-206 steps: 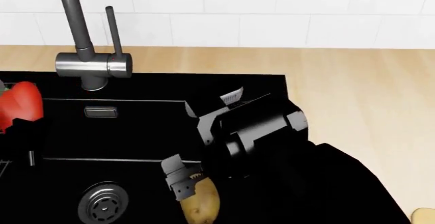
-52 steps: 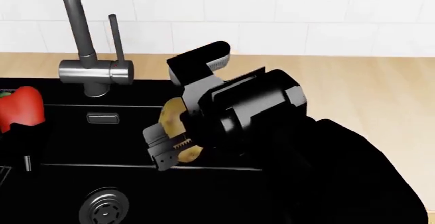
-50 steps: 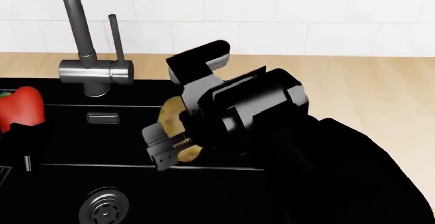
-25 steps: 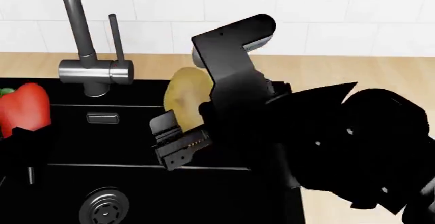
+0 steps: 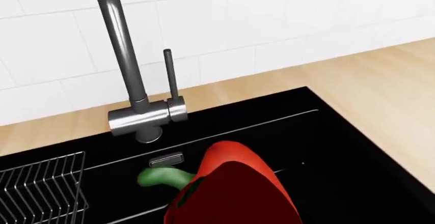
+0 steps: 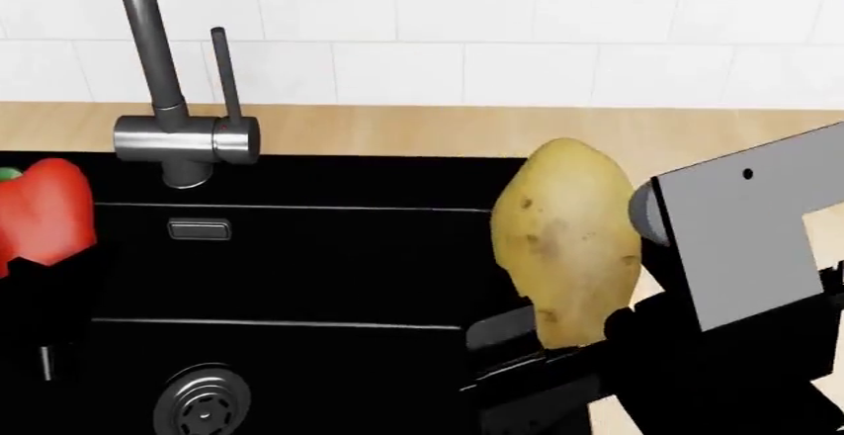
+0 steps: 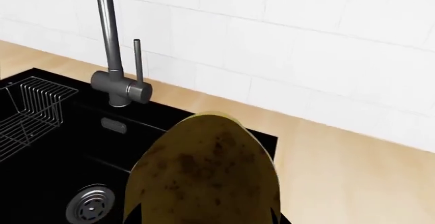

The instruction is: Pick the vegetables from the sink and place them on the cutting board.

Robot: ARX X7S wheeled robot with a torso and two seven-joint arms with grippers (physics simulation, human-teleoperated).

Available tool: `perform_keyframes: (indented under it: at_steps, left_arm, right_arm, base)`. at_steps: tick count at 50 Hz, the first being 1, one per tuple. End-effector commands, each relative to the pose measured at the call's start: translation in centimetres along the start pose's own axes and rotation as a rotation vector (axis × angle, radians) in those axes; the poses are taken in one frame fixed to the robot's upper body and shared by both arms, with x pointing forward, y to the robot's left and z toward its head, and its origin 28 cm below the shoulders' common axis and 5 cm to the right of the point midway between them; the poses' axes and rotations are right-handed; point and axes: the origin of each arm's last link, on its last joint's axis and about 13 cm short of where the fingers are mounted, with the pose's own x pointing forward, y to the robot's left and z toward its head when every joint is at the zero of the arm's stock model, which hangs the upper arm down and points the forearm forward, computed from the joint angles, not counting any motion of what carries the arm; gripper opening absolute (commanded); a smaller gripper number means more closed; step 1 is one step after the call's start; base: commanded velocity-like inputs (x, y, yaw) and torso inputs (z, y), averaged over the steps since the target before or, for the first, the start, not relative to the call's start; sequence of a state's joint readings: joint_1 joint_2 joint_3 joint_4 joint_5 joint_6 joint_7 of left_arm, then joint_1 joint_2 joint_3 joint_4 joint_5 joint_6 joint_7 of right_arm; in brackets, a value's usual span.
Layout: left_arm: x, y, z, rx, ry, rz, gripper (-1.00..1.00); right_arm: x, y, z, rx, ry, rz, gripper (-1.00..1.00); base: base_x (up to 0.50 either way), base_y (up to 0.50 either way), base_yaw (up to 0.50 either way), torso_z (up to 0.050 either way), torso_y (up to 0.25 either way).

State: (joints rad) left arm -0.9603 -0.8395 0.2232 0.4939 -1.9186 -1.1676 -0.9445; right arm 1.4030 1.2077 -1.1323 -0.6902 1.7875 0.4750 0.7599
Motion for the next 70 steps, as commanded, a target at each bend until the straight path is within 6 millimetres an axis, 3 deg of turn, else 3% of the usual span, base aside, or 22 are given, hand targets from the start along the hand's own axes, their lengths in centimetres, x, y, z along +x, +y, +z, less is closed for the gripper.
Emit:
perform_keyframes:
  at_steps: [1,10,57,70]
  left_arm:
    - [-0.7,-0.3,0.4,-0.019,-0.06,-0.024,-1.0]
    - [-0.9,-0.4,0.5,-0.012,-0.065,-0.021,-1.0]
    - [-1.0,-0.6,-0.1,-0.021,-0.053,-0.021,-1.0]
    - [-1.0,-0.7,-0.2,-0.024,-0.049,-0.026,-1.0]
  right_arm:
    - [-3.6,-0.3,0.4,-0.018,-0.099,-0.043,-1.0]
    - [-3.8,-0.5,0.2,-0.016,-0.095,-0.055,-1.0]
    - [-4.2,-0.3,-0.6,-0.005,-0.062,-0.045,-1.0]
    - [-4.0,-0.2,-0.8,0.008,-0.049,-0.049,-1.0]
  base:
    - [0.0,0.0,0.0,0.0,0.0]
    - [0.0,-0.09,0.0,0.0,0.0]
    - [0.0,-0.5,0.0,0.0,0.0]
    - [-0.01,-0.02,0.0,0.0,0.0]
